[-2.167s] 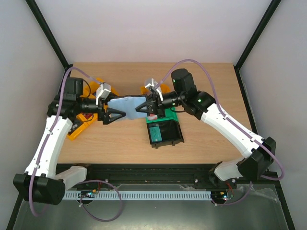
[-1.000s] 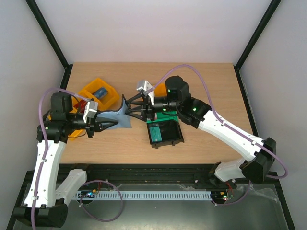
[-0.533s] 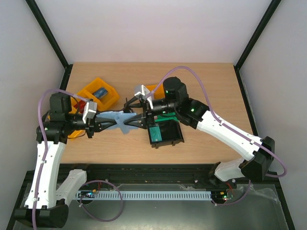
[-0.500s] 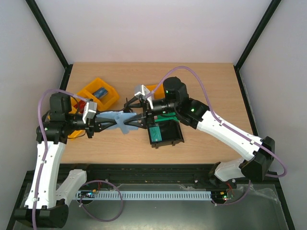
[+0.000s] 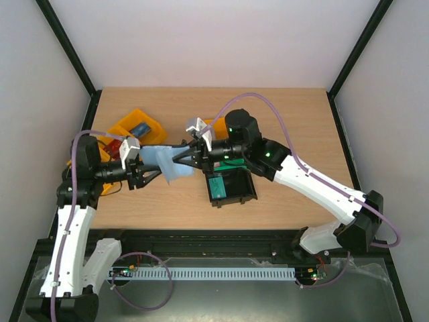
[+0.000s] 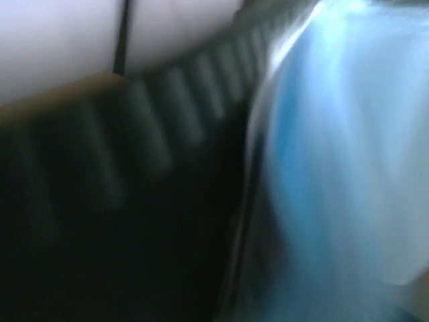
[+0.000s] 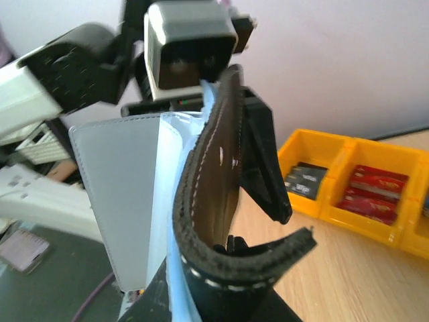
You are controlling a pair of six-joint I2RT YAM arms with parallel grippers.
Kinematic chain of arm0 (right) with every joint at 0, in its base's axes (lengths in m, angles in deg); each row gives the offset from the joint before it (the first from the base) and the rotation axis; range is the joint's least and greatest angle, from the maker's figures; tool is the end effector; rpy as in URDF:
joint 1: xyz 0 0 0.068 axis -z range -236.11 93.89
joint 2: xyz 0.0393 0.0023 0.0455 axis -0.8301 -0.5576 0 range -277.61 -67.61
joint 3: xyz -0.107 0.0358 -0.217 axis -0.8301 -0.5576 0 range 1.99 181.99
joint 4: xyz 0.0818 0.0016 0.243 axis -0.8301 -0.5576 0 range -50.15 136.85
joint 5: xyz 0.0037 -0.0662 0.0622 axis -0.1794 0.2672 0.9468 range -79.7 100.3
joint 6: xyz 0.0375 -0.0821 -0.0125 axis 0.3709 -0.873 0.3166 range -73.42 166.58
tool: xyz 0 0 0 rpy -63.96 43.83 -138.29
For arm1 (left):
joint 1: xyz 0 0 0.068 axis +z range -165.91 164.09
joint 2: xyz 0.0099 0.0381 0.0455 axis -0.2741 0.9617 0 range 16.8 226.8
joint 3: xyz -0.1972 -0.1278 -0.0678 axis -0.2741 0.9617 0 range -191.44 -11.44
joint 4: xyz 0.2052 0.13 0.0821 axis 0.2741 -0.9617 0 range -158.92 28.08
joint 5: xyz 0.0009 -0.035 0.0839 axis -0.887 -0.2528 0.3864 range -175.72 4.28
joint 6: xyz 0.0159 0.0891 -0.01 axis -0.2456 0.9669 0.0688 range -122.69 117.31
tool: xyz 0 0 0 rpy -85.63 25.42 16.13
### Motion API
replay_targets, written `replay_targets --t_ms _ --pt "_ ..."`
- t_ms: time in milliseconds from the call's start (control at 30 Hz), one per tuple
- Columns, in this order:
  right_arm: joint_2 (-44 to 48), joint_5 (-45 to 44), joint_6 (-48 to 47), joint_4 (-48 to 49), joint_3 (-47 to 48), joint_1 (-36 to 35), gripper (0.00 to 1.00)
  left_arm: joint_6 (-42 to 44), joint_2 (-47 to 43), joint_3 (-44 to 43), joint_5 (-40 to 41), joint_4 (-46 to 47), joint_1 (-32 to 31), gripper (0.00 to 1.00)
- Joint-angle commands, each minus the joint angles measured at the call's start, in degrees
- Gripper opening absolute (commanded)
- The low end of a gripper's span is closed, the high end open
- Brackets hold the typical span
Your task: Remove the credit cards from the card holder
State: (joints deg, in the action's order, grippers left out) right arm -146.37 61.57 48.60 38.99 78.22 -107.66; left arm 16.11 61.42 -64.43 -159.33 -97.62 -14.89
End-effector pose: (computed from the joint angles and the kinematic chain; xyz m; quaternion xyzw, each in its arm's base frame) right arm 0.1612 0.3053 0.3705 -0.5416 0.5129 0.5567 0.3655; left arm 0.1688 -0.0753 0.3280 0.4135 0.6276 -0.4324 0.4982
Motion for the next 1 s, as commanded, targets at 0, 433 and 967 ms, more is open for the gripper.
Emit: replay_targets --t_ms 0,433,967 --pt "-3.72 -11.67 7.06 -3.58 4.23 1.11 0.02 -22.82 -1.57 6.2 22.35 14.64 2.94 0.62" --pt "-27.73 -17.56 27.58 -24.02 18.48 1.64 0.02 -33.84 -5.77 13.51 39.17 15.98 10.9 0.95" --pt "-34.77 -21.19 20.82 -35.42 26.17 7.56 0.99 -33.85 -7.73 14.3 41.67 15.86 12.42 0.99"
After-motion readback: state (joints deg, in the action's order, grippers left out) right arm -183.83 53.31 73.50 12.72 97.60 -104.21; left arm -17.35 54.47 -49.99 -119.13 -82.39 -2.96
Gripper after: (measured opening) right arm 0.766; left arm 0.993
